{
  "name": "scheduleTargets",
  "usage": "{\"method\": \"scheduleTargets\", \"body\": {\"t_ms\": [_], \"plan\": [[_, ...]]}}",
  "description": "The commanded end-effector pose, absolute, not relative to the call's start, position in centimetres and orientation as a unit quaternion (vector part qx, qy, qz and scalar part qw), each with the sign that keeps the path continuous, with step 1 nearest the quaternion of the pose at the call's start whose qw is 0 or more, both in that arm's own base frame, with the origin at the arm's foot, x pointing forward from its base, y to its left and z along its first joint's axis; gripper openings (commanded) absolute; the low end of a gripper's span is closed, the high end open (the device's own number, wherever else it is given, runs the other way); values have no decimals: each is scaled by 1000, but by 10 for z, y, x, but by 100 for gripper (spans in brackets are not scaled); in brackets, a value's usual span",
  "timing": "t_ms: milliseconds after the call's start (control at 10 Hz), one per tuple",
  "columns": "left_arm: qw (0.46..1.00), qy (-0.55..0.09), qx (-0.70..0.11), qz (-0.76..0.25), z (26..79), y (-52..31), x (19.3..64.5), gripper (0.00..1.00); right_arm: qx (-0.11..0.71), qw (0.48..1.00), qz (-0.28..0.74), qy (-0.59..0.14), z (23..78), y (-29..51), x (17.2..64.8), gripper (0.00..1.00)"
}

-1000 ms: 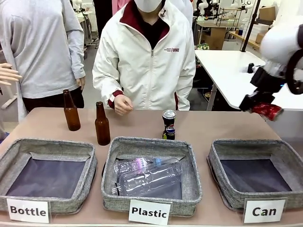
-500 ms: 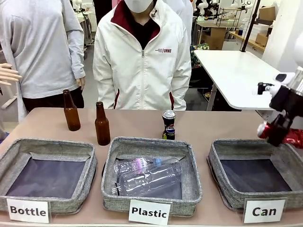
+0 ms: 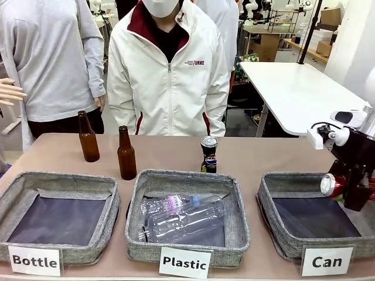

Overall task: Sort the can waste into the basket.
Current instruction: Pick up the can waste from the table and place it in the right Fabric basket.

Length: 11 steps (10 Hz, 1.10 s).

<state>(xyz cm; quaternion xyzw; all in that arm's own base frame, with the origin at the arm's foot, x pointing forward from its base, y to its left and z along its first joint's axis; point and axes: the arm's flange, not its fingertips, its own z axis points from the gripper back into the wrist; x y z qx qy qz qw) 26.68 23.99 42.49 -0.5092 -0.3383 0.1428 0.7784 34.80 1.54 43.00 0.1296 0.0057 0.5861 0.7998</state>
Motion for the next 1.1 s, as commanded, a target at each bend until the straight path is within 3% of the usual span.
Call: {"method": "scheduleTargets", "body": {"t_ms": [0, 100, 200, 300, 500, 600, 800, 1000], "plan": [[773, -350, -512, 134, 425, 239, 268, 100, 133, 794, 593, 1, 429, 11, 352, 0], [773, -350, -512, 134, 425, 239, 268, 100, 140, 798, 585, 5, 429, 10, 354, 57], [773, -350, -512, 134, 425, 239, 268, 100, 141, 799, 584, 6, 429, 10, 356, 58], [773, -350, -512, 134, 425, 239, 268, 100, 140, 797, 587, 7, 429, 10, 356, 100], [773, -350, -512, 134, 425, 239, 268, 100, 146, 805, 575, 6, 429, 9, 359, 100], [773, -350, -512, 134, 425, 239, 268, 100, 149, 810, 568, 5, 429, 9, 362, 81], [773, -350, -512, 134, 425, 239, 268, 100, 157, 819, 552, 4, 429, 9, 364, 100], [773, -350, -512, 134, 425, 239, 268, 100, 171, 828, 534, 5, 430, 11, 367, 100]]}}
